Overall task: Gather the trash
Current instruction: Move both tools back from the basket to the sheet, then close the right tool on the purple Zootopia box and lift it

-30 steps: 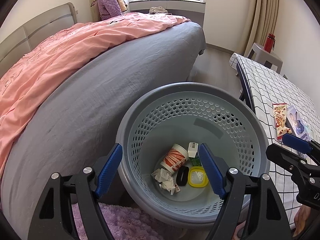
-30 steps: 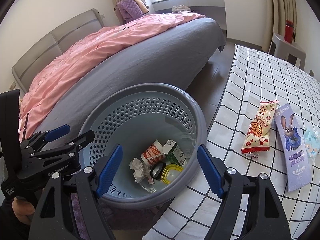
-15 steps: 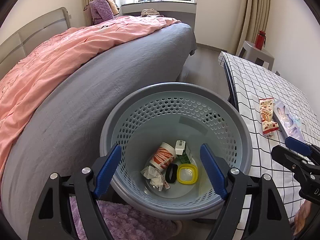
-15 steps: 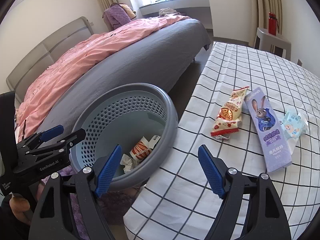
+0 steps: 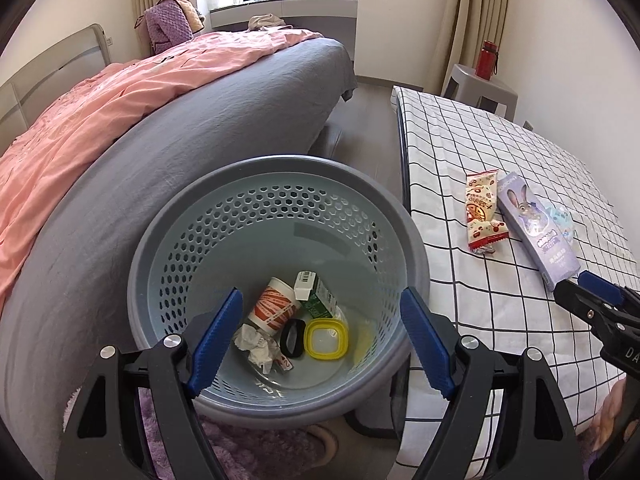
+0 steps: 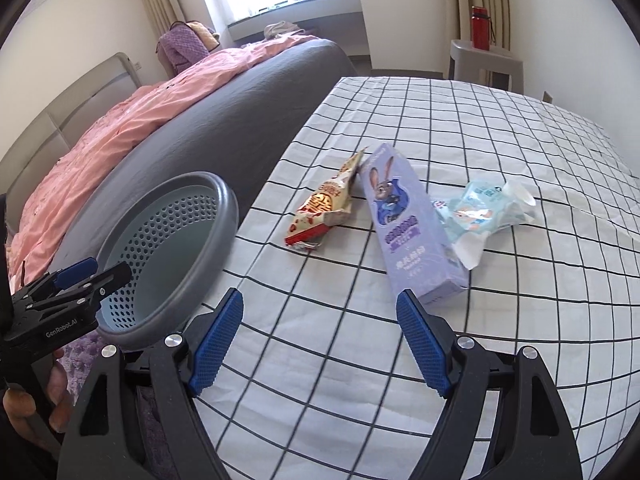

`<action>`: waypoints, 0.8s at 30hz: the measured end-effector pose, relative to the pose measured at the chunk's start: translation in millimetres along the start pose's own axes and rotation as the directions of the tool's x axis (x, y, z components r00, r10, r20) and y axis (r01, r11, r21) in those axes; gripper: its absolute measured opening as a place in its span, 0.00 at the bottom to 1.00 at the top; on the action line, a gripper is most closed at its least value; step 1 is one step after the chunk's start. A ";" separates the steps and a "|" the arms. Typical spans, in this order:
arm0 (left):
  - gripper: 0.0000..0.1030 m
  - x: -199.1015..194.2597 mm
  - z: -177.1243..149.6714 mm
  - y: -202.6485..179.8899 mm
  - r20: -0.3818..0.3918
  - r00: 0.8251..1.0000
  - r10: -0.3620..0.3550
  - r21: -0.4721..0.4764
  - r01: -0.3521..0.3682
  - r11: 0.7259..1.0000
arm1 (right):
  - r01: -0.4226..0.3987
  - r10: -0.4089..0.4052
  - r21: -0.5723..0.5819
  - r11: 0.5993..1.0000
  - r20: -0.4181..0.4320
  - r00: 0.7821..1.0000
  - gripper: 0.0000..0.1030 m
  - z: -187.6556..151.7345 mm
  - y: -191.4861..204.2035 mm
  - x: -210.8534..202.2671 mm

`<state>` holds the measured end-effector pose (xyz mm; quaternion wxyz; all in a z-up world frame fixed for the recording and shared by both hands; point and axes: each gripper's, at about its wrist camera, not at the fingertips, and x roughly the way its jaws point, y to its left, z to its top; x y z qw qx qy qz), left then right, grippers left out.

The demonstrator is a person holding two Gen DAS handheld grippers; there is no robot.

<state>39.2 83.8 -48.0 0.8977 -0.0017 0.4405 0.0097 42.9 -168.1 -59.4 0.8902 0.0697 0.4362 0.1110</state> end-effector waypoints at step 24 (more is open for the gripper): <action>0.75 27.7 4.3 -35.9 -0.056 0.998 -0.021 0.047 0.024 0.999 | 0.084 -0.090 -0.068 0.994 -0.097 0.991 0.64 35.9 -35.9 69.3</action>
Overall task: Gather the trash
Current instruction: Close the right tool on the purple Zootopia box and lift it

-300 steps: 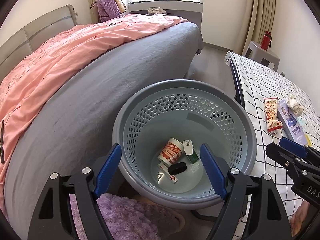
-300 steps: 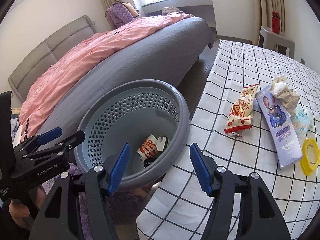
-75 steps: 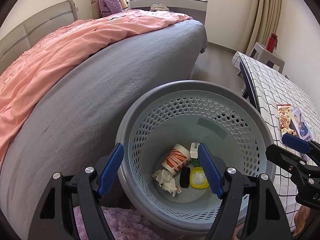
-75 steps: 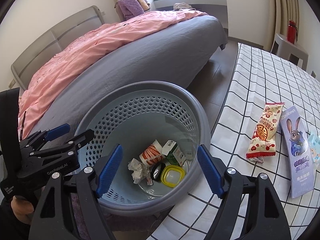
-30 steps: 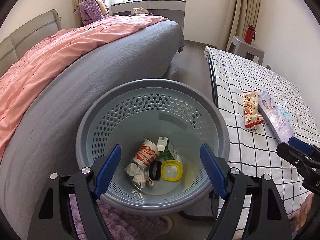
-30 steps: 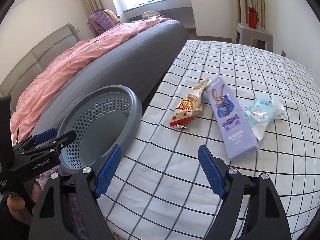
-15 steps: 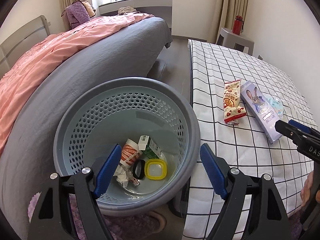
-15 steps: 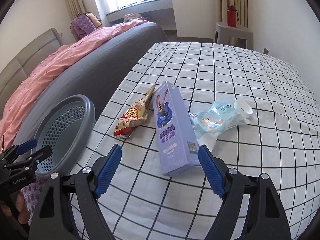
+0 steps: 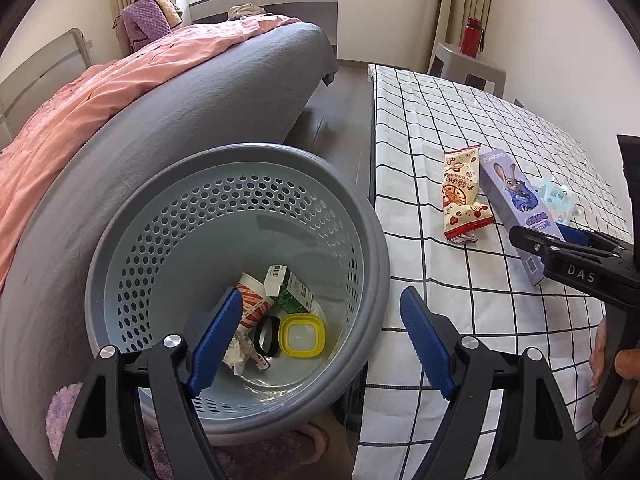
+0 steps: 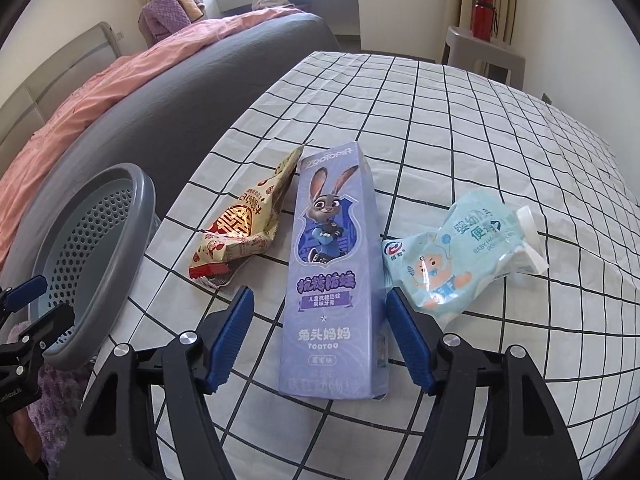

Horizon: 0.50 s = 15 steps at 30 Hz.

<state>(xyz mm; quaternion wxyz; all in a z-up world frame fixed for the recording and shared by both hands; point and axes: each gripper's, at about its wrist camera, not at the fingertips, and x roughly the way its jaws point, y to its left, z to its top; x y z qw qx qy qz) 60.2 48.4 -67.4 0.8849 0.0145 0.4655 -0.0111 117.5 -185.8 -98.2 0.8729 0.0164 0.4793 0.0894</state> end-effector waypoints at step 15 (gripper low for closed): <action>0.75 -1.5 -0.8 -1.3 0.001 1.000 -0.013 0.002 0.013 1.000 | -0.005 0.006 0.057 0.998 -0.012 1.000 0.44 13.8 -2.2 20.7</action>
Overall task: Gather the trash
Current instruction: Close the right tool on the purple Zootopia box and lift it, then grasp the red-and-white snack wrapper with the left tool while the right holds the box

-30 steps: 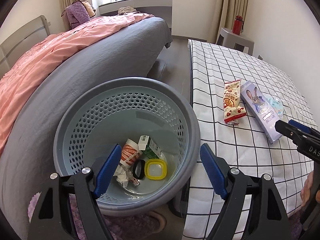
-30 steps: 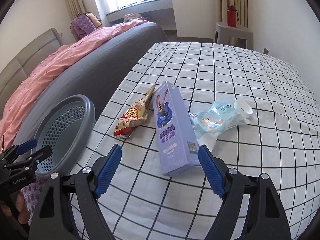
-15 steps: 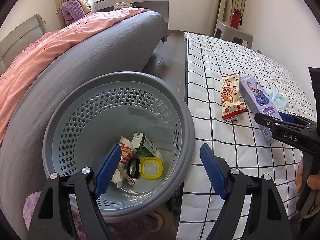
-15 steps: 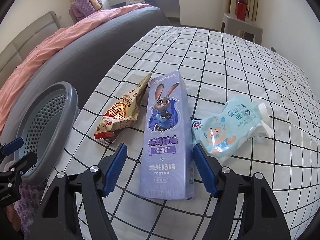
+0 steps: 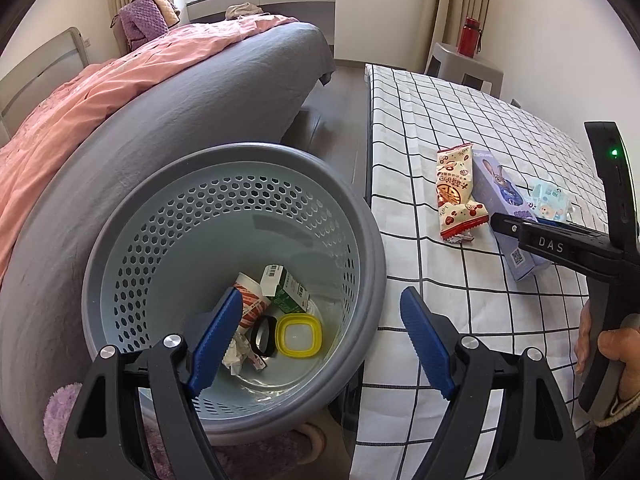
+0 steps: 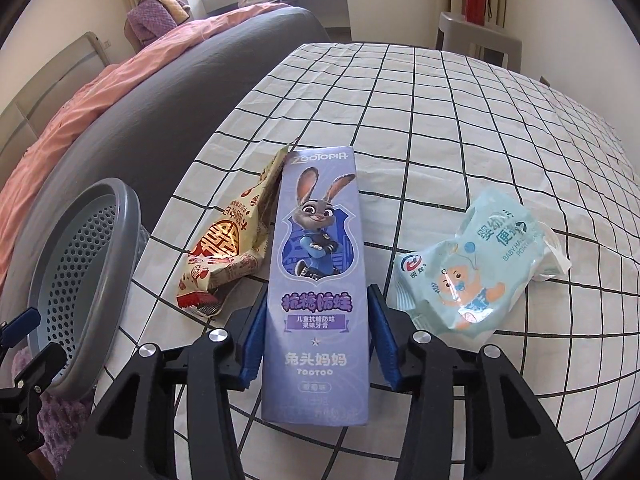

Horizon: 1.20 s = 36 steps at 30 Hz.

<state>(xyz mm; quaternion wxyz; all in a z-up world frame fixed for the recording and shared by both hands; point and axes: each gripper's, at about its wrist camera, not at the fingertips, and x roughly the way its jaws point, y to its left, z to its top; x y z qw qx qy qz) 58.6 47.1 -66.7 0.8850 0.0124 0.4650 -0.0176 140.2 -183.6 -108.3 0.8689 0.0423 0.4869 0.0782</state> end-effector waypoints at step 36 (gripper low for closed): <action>0.75 57.6 83.4 -113.7 -0.081 0.993 -0.091 0.105 0.099 0.989 | -0.094 0.068 0.143 0.985 0.176 0.982 0.44 -53.6 -84.1 -101.8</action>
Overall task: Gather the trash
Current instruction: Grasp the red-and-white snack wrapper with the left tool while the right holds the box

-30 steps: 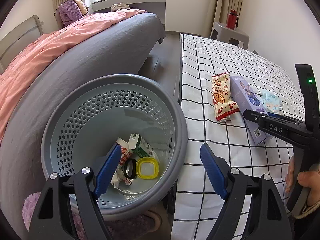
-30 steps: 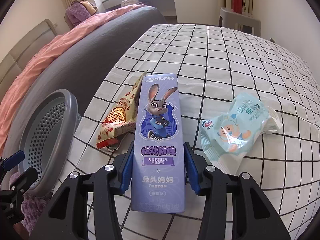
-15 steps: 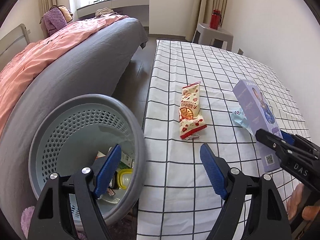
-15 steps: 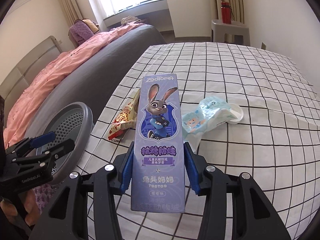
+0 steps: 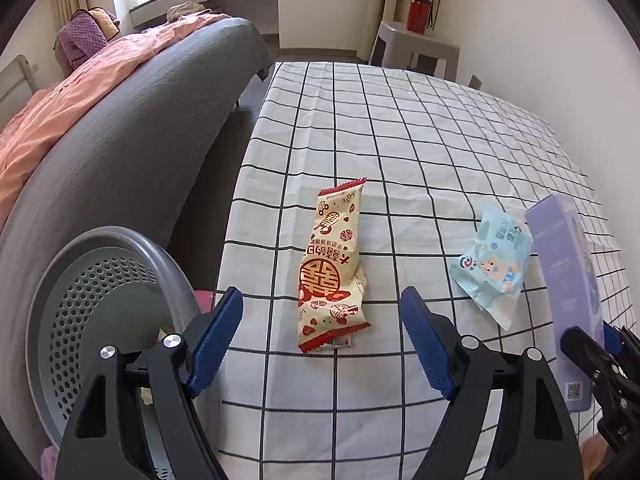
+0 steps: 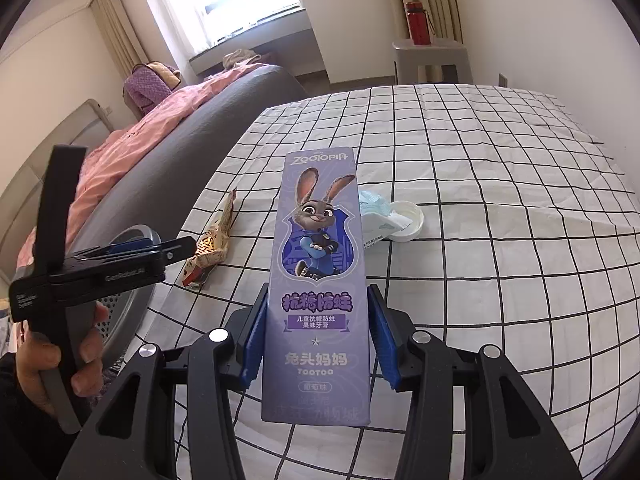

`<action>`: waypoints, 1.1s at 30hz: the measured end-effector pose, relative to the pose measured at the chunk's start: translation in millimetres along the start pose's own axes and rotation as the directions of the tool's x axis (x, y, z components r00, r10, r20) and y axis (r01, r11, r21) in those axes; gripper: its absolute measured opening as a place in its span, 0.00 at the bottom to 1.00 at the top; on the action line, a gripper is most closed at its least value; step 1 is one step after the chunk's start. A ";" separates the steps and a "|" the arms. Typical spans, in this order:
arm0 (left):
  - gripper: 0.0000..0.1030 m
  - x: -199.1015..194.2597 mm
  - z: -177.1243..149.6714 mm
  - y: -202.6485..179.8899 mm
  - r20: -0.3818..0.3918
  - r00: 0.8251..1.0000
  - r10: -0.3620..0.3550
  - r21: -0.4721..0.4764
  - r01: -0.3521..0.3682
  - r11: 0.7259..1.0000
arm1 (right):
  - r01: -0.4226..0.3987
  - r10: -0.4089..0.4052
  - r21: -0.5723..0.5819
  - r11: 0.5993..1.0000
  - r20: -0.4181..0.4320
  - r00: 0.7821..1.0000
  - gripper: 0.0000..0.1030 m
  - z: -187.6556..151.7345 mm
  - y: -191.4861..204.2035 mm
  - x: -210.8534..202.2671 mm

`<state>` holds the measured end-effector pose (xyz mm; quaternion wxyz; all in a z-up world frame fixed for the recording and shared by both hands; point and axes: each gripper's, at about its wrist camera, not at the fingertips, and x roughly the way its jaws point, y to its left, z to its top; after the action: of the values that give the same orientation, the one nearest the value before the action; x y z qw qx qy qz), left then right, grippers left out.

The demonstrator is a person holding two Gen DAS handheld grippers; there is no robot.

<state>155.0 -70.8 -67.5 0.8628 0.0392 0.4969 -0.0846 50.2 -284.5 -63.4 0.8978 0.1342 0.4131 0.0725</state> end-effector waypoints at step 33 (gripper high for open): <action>0.43 -4.4 -22.4 -6.7 0.022 0.997 0.071 0.057 -0.073 0.996 | -0.042 0.042 0.010 0.999 0.000 0.999 0.44 -5.1 -0.1 -7.3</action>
<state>132.6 -73.5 -74.8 0.8688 0.0813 0.4837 -0.0682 41.6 -285.4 -61.3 0.8953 0.1473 0.4107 0.0893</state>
